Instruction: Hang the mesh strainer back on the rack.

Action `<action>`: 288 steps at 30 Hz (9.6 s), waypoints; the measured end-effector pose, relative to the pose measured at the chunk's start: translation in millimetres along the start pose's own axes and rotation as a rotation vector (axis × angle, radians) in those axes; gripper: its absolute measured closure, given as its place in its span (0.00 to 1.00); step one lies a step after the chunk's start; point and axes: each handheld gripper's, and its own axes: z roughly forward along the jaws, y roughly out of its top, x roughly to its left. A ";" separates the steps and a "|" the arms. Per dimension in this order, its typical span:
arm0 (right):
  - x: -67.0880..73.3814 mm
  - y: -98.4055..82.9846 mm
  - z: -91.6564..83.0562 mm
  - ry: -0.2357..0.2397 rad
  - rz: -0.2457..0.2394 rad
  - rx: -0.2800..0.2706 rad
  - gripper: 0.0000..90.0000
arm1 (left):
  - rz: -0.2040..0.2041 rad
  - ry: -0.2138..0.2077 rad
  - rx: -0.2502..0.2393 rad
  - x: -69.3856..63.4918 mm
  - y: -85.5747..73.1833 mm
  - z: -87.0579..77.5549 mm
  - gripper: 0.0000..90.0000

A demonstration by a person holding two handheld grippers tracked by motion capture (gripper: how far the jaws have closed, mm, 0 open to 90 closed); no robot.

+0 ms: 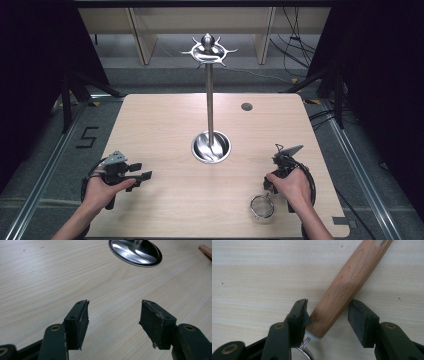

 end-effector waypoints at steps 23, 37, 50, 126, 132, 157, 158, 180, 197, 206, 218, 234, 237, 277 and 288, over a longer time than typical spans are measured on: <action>10.4 -3.7 -3.2 -0.045 -0.092 0.010 0.77 | -0.003 0.006 0.000 0.0 -0.2 -0.8 0.43; 5.2 -23.7 -35.0 0.080 -0.102 -0.163 0.77 | -0.007 0.008 -0.009 -1.0 -0.9 -1.6 0.43; 2.2 -42.2 -56.7 0.135 -0.138 -0.347 0.77 | -0.014 0.012 -0.010 0.1 -1.2 0.3 0.43; 55.1 -22.2 -120.4 0.218 -0.440 -0.954 0.77 | -0.018 0.014 -0.010 -0.7 -1.2 -1.6 0.43; 59.2 -16.2 -123.6 0.216 -0.450 -0.953 0.77 | -0.014 0.016 -0.011 0.3 -1.1 -1.1 0.43; 79.3 -6.4 -132.7 0.237 -0.469 -1.000 0.77 | -0.023 0.019 -0.021 -0.1 -1.7 -1.8 0.43; 78.4 -4.8 -133.0 0.228 -0.495 -1.012 0.77 | -0.017 0.020 -0.016 0.4 -1.6 -2.3 0.43; 93.8 4.3 -144.3 0.257 -0.505 -1.037 0.77 | -0.022 0.020 -0.014 0.3 -1.7 -2.6 0.43; 105.5 11.8 -153.8 0.275 -0.512 -1.053 0.77 | -0.020 0.021 -0.015 0.5 -1.7 -2.9 0.43; 109.7 15.8 -158.6 0.279 -0.513 -1.060 0.77 | -0.020 0.020 -0.014 0.5 -1.7 -2.8 0.43; 113.2 22.2 -162.3 0.281 -0.527 -1.081 0.77 | -0.019 0.020 -0.012 0.8 -2.1 -2.6 0.43; 120.7 29.4 -167.0 0.273 -0.542 -1.085 0.77 | -0.021 0.016 -0.009 1.4 -2.4 -1.9 0.43; 121.7 30.7 -168.3 0.276 -0.545 -1.083 0.77 | -0.020 0.015 -0.013 1.4 -2.5 -1.6 0.43; 135.9 48.9 -167.6 0.286 -0.553 -1.049 0.77 | -0.017 0.016 -0.015 1.7 -1.7 -3.1 0.43; 139.8 53.2 -162.8 0.286 -0.542 -1.057 0.77 | -0.017 0.012 -0.022 0.8 -1.5 -3.3 0.43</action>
